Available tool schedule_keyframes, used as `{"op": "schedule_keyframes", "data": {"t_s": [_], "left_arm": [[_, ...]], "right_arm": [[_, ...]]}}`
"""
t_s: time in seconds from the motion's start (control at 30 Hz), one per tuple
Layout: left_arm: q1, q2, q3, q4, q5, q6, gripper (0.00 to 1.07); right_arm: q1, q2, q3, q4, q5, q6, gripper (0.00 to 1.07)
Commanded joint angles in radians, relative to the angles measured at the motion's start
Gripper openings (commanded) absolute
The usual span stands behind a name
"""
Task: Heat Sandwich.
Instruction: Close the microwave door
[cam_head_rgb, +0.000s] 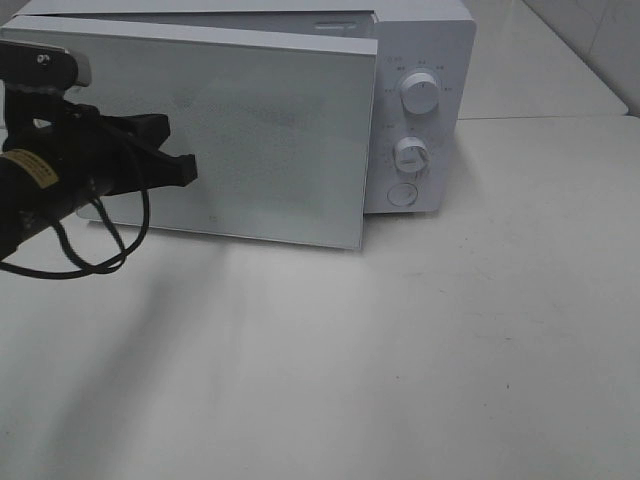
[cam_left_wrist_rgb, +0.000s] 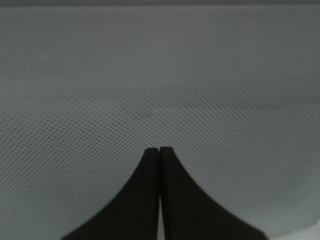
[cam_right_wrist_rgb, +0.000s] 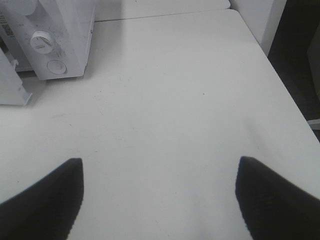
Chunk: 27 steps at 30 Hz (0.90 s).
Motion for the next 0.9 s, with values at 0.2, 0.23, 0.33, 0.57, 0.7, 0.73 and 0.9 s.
{"op": "schedule_keyframes", "data": {"t_s": [0.2, 0.23, 0.33, 0.57, 0.7, 0.73, 0.9], "left_arm": [[-0.082, 0.086, -0.141, -0.071, -0.006, 0.053, 0.00], [-0.082, 0.086, -0.141, -0.071, -0.006, 0.053, 0.00], [-0.107, 0.126, -0.204, -0.117, 0.015, 0.069, 0.00], [-0.135, 0.186, -0.309, -0.164, 0.058, 0.116, 0.00], [-0.139, 0.209, -0.364, -0.184, 0.082, 0.116, 0.00], [-0.139, 0.215, -0.378, -0.186, 0.091, 0.116, 0.00], [-0.140, 0.250, -0.457, -0.208, 0.119, 0.131, 0.00]], "right_arm": [[-0.004, -0.027, 0.003, -0.003, -0.012, -0.004, 0.76], [-0.004, -0.027, 0.003, -0.003, -0.012, -0.004, 0.76], [-0.004, -0.027, 0.003, -0.003, -0.012, -0.004, 0.76], [-0.004, -0.027, 0.003, -0.003, -0.012, -0.004, 0.76], [-0.004, -0.027, 0.003, -0.003, -0.012, -0.004, 0.76], [-0.004, -0.027, 0.003, -0.003, -0.012, -0.004, 0.76], [-0.004, -0.027, 0.003, -0.003, -0.012, -0.004, 0.76]]}}
